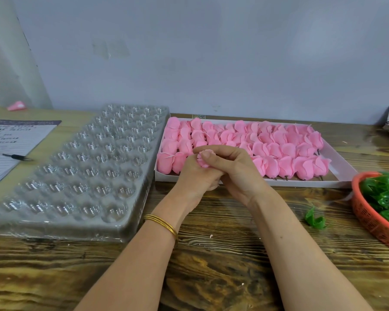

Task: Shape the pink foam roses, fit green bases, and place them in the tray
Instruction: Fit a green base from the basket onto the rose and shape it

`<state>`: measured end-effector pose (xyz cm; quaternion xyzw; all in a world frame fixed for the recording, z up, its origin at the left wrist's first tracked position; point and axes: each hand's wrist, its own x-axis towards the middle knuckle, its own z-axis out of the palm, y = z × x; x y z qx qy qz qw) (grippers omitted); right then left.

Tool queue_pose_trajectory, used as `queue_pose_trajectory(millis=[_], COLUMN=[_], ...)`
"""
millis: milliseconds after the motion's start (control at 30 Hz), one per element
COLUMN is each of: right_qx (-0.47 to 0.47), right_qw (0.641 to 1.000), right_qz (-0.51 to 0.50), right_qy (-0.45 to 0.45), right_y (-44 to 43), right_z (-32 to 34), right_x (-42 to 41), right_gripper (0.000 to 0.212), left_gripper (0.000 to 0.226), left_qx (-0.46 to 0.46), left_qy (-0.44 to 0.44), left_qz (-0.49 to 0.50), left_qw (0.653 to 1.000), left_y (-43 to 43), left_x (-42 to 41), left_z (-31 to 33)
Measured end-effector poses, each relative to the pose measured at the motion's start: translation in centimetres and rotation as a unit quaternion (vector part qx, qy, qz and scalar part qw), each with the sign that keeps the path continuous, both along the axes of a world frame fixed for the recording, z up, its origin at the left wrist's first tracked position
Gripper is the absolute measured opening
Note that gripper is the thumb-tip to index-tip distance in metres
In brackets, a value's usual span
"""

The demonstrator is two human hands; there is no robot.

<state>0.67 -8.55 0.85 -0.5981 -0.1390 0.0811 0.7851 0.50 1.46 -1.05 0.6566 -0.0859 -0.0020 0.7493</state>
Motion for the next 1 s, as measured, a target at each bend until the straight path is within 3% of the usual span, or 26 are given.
queue_pose_trajectory(millis=[200, 367, 600, 667, 767, 1000], right_qx=[0.001, -0.026, -0.045, -0.066, -0.130, -0.220], right_qw=[1.000, 0.999, 0.999, 0.996, 0.980, 0.954], right_qz=[0.017, 0.014, 0.006, -0.043, -0.112, -0.147], right_qy=[0.016, 0.021, 0.000, -0.038, -0.096, -0.140], right_y=[-0.1, -0.1, -0.2, -0.2, 0.3, 1.1], right_z=[0.1, 0.2, 0.4, 0.4, 0.3, 0.2], right_x=[0.0, -0.1, 0.0, 0.0, -0.2, -0.6], right_gripper=[0.023, 0.023, 0.025, 0.022, 0.014, 0.027], left_gripper=[0.013, 0.028, 0.032, 0.043, 0.038, 0.034], left_qx=[0.001, 0.017, 0.057, 0.088, 0.172, 0.307], left_qy=[-0.012, -0.010, -0.035, -0.064, -0.102, -0.151], left_qz=[0.009, 0.018, 0.028, 0.039, 0.086, 0.109], left_qw=[1.000, 1.000, 0.997, 0.993, 0.976, 0.933], left_y=[-0.1, -0.1, -0.3, -0.2, -0.2, 0.1], left_x=[-0.1, -0.1, -0.3, -0.2, 0.2, 0.9], left_z=[-0.1, -0.1, 0.2, -0.1, -0.4, -1.0])
